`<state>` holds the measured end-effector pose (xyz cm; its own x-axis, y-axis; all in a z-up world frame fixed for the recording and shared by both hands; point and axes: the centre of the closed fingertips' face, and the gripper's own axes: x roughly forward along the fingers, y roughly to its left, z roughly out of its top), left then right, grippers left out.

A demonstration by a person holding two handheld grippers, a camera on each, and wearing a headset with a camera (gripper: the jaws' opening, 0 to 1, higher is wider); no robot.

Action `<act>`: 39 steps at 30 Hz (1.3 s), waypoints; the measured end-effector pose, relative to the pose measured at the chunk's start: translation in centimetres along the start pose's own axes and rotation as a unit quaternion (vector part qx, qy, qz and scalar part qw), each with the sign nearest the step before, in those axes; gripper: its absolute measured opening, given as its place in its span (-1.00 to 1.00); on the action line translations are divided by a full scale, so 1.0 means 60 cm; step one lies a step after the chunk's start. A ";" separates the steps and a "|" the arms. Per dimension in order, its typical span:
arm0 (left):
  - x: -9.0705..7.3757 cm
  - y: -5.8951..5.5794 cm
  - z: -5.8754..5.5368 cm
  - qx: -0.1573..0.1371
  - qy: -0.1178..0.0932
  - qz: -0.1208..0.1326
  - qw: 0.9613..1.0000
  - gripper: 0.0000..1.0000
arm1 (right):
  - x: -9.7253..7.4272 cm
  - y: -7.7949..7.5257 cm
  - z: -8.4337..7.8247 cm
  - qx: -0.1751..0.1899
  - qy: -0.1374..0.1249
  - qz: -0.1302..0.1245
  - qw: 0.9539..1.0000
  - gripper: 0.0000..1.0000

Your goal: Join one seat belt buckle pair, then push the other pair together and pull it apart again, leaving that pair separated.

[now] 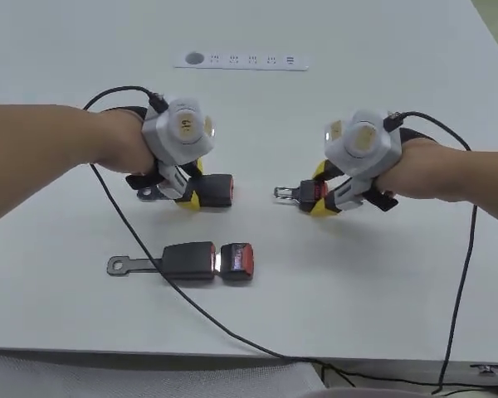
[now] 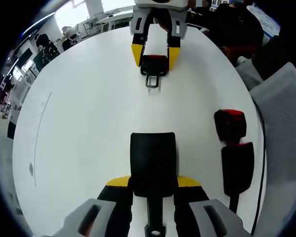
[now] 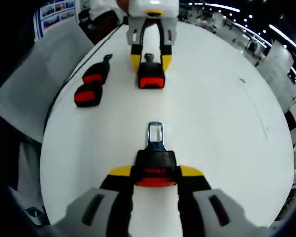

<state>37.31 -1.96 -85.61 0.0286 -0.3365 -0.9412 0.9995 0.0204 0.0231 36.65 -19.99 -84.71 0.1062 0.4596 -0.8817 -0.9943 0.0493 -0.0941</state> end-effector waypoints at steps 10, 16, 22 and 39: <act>-0.004 -0.001 0.001 0.018 0.011 0.023 1.000 -0.36 | -0.022 0.006 -0.041 -0.018 0.029 -0.007 0.999 -0.24; -0.003 -0.003 0.004 0.016 0.033 0.028 0.999 -0.36 | -0.028 -0.001 -0.050 0.004 0.030 -0.027 0.999 -0.10; -0.007 0.000 0.004 0.015 0.015 0.053 0.998 -0.34 | -0.034 -0.005 -0.046 0.051 -0.005 -0.073 0.996 0.13; -0.135 -0.080 -0.022 -0.078 -0.107 0.143 0.981 0.30 | -0.098 0.107 0.001 0.134 -0.121 -0.124 0.976 0.30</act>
<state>32.26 1.89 -78.53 0.3252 -0.4851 -0.8118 0.9371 0.2808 0.2076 29.62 -22.31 -80.10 0.3734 0.5982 -0.7090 -0.9056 0.4008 -0.1388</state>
